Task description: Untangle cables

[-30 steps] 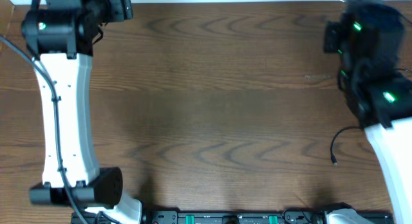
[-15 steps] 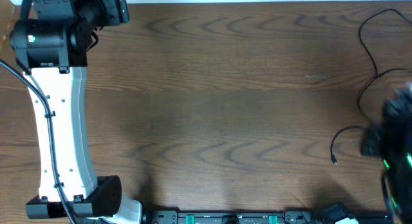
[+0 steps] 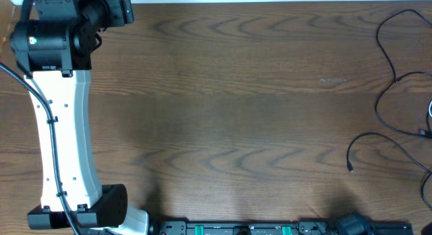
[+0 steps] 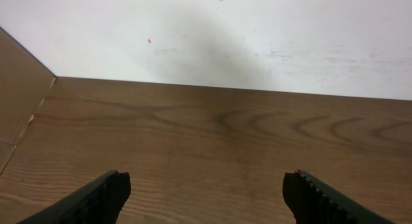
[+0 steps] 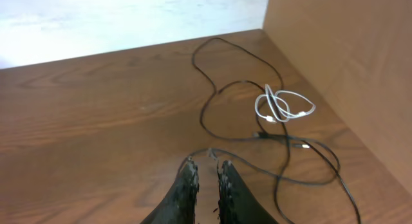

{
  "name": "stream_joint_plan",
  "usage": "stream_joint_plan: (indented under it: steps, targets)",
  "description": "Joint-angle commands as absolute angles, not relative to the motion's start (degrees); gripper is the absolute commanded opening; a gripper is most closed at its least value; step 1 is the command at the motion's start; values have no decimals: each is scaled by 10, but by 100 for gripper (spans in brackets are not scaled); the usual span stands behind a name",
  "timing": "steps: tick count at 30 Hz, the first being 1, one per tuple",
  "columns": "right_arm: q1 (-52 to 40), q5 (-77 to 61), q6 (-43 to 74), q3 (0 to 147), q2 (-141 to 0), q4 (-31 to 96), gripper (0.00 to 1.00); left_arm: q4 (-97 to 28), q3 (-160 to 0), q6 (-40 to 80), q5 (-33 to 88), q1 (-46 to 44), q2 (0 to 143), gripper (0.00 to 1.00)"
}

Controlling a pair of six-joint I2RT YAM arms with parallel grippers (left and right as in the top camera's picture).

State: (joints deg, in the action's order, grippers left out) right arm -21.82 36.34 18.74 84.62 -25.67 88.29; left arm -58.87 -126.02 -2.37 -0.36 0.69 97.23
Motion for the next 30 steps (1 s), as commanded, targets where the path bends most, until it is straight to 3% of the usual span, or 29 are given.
stream_joint_plan:
  steps: [1, 6, 7, 8, 21, 26, 30]
  targets:
    - [-190, 371, 196, 845, -246, 889, 13, -588, -1264, -30, -11, 10, 973, 81]
    - [-165, 367, 180, 845, -243, 844, 36, -588, -1264, -29, -11, 9, 973, 81]
    - [-165, 365, 180, 845, -243, 829, 56, -588, -1264, -29, -11, 9, 973, 81]
    - [-166, 365, 180, 845, -243, 796, 99, -588, -1264, -29, -11, 9, 973, 81]
    - [-166, 369, 197, 834, -244, 794, 99, -588, -1264, -29, -11, 9, 973, 81]
    - [-166, 290, 137, 728, -244, 598, 99, -588, -1264, -29, -11, 9, 973, 81]
    - [-166, 233, 35, 558, -244, 296, 99, -591, -1264, -29, -11, 9, 973, 81]
